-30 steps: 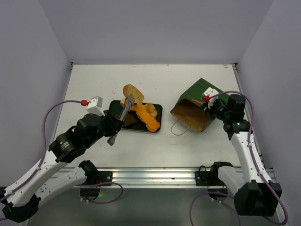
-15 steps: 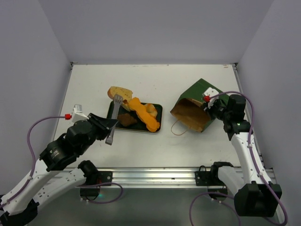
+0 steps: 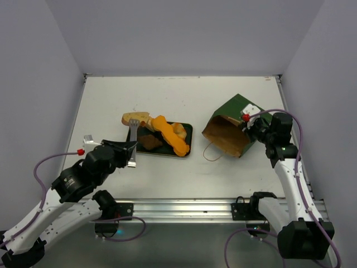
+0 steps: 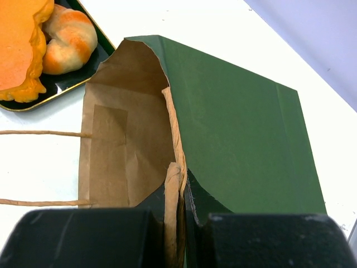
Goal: Take the fake bread out of the paper bag
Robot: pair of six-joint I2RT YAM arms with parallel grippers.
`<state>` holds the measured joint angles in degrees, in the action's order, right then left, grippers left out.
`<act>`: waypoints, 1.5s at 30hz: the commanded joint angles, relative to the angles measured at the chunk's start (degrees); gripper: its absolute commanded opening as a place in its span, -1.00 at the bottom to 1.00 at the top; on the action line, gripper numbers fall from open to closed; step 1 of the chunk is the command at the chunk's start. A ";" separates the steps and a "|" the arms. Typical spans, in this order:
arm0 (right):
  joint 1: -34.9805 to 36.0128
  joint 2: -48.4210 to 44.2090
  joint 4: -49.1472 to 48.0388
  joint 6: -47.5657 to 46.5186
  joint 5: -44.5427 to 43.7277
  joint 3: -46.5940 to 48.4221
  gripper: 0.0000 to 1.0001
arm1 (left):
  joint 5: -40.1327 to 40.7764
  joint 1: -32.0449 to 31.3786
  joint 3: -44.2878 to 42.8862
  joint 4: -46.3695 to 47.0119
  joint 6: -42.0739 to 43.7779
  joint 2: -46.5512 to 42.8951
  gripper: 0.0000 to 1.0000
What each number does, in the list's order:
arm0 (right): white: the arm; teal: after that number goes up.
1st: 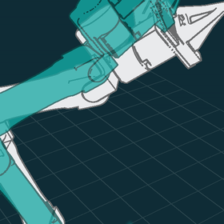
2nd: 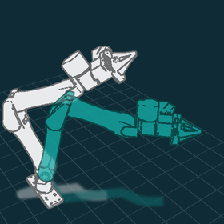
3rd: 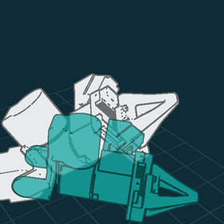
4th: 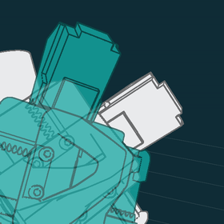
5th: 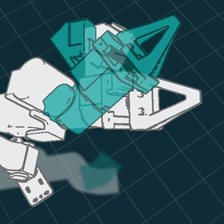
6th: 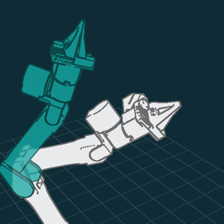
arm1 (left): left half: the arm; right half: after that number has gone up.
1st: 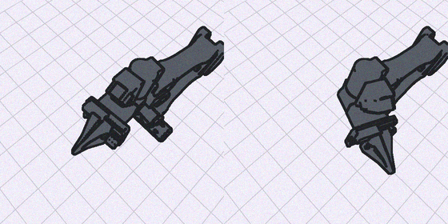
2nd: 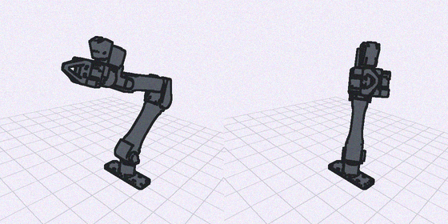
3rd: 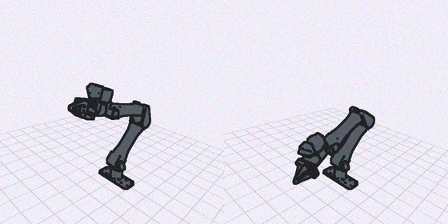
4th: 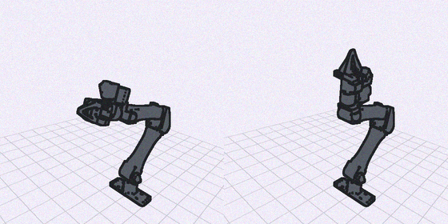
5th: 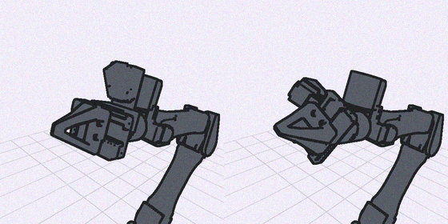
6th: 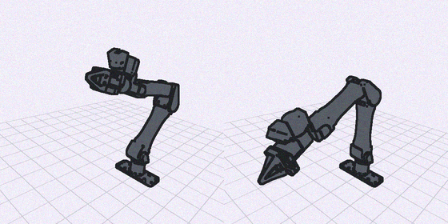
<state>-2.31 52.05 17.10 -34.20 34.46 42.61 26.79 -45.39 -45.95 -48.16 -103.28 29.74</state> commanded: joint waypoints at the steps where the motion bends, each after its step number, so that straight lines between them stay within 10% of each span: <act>1: 0.02 -1.07 -1.99 1.06 1.93 -0.07 -1.00 | 6.17 0.30 0.69 0.79 -7.01 -0.46 -1.00; 45: 0.02 -0.90 -2.07 1.06 2.02 -0.07 -1.00 | 7.76 0.39 17.39 7.82 -32.51 -7.76 -1.00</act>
<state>-2.31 51.99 17.10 -34.02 35.46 42.61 30.74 -45.39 -28.95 -40.47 -113.40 22.81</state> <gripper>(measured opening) 0.047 0.297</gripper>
